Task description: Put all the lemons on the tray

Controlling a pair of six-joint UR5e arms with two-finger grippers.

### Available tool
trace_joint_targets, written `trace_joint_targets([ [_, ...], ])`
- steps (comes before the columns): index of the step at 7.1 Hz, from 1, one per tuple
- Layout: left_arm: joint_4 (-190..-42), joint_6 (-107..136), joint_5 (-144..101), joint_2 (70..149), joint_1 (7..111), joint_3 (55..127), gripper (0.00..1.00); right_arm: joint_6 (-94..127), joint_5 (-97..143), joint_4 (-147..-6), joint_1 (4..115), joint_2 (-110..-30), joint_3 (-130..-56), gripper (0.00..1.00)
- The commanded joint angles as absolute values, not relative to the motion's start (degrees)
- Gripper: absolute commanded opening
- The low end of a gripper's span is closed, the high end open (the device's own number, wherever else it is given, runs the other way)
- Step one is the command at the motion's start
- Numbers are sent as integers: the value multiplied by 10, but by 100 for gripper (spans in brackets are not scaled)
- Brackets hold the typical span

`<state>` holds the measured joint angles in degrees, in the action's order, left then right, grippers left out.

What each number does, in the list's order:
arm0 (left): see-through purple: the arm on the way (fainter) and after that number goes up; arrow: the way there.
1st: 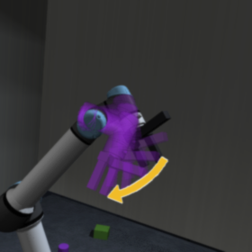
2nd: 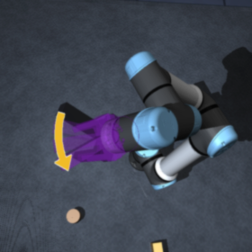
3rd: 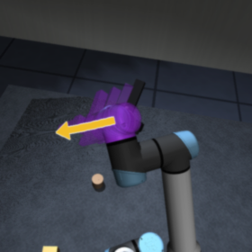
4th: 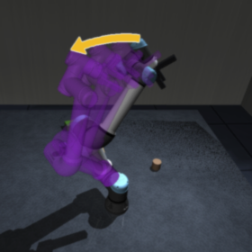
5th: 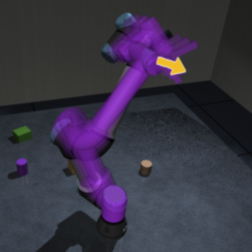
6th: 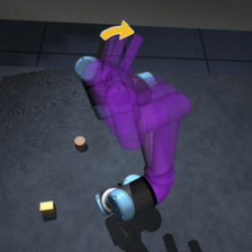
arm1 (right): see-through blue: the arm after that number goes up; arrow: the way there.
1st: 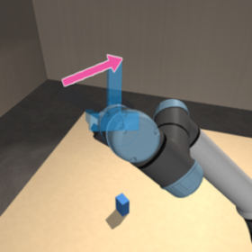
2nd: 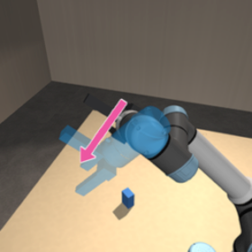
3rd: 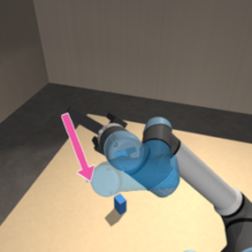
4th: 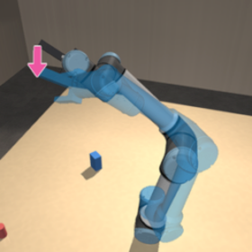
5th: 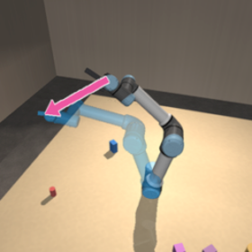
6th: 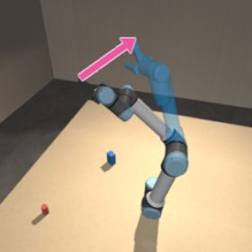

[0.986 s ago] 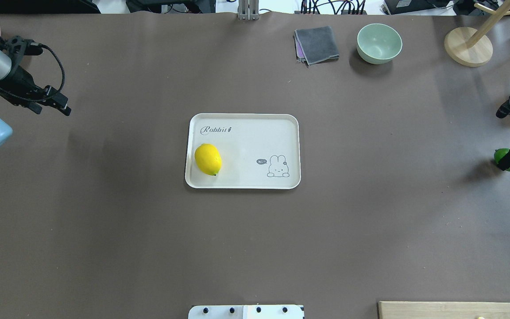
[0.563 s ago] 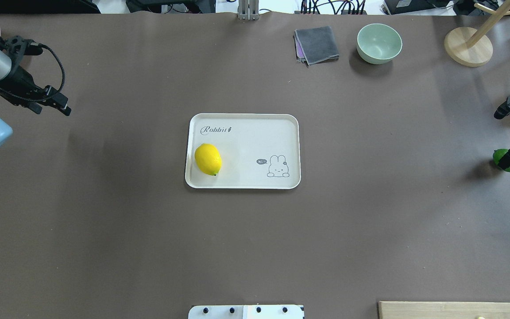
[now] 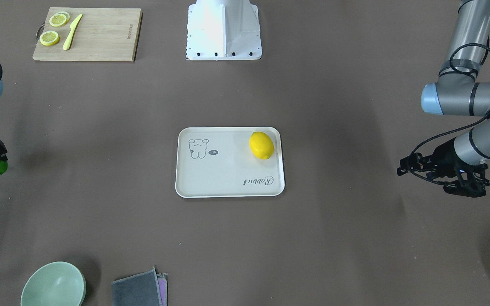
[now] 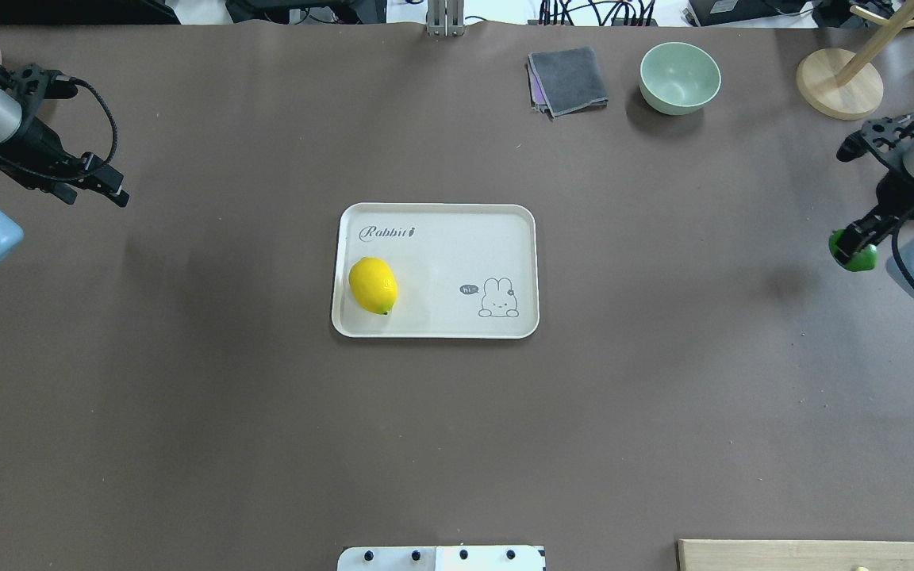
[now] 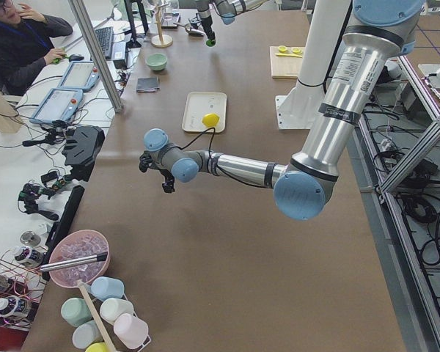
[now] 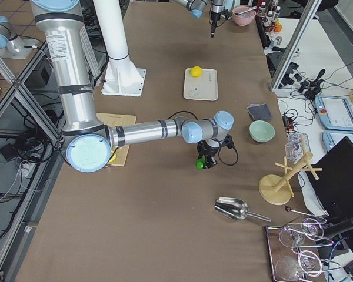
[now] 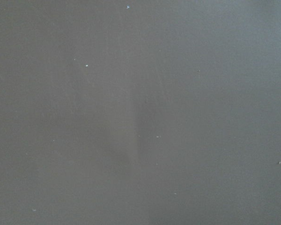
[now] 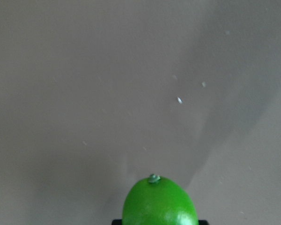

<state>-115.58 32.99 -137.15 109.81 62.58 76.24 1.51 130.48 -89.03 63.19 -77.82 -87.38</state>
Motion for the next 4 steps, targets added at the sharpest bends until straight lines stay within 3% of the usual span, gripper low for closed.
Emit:
trace_joint_targets([
  [1,-1156,332,-1373,1099,626,764,97,199,1327,-917,580,-703,-897,0],
  [4,-1156,333,-1373,1099,626,767,97,489,1296,-914,450,-578,-902,0],
])
